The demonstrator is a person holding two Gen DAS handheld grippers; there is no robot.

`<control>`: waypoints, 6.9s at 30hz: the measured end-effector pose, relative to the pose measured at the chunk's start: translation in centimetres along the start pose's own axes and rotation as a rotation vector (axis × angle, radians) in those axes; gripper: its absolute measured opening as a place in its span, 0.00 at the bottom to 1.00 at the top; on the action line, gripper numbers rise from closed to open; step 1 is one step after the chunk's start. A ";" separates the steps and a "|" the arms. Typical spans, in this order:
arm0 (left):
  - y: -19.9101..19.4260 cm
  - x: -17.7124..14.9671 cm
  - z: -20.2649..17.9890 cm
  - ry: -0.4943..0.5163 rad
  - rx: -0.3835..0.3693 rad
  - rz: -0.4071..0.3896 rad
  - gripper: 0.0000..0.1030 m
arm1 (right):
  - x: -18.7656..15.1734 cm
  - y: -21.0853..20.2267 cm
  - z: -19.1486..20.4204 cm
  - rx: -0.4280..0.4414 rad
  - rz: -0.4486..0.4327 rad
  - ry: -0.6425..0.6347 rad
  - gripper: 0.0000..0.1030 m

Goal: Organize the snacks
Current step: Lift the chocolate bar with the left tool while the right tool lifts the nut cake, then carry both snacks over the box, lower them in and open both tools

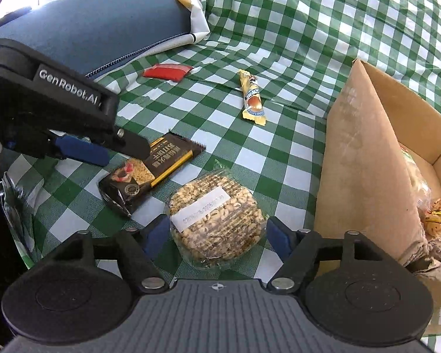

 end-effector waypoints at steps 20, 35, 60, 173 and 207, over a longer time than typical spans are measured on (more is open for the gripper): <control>2.6 -1.6 -1.9 0.230 0.058 0.037 0.60 | -0.1 1.8 -0.3 0.013 0.025 0.051 0.87; 3.2 -1.9 -1.4 0.290 0.101 0.043 0.38 | -0.1 2.8 -0.4 0.028 0.034 0.064 0.88; 3.1 -1.4 -0.4 0.239 0.151 0.015 0.39 | -0.3 2.4 -0.7 -0.016 0.031 0.002 0.81; 3.0 -0.2 -29.8 0.299 -0.523 -0.194 0.36 | 1.8 -13.1 -25.3 -0.704 -0.322 0.361 0.80; 3.1 3.0 -28.6 0.180 -0.515 -0.205 0.47 | 1.9 -11.4 -23.7 -0.635 -0.272 0.333 0.90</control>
Point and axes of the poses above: each gripper's, at about its wrist camera, not at the fingertips, and y roughly the way its jaws point, z to its left, x to its top, the point moved 9 cm from there along y, roughly the way its jaws point, and after that the axes turned 11 degrees about -z, right-handed, at the moved point
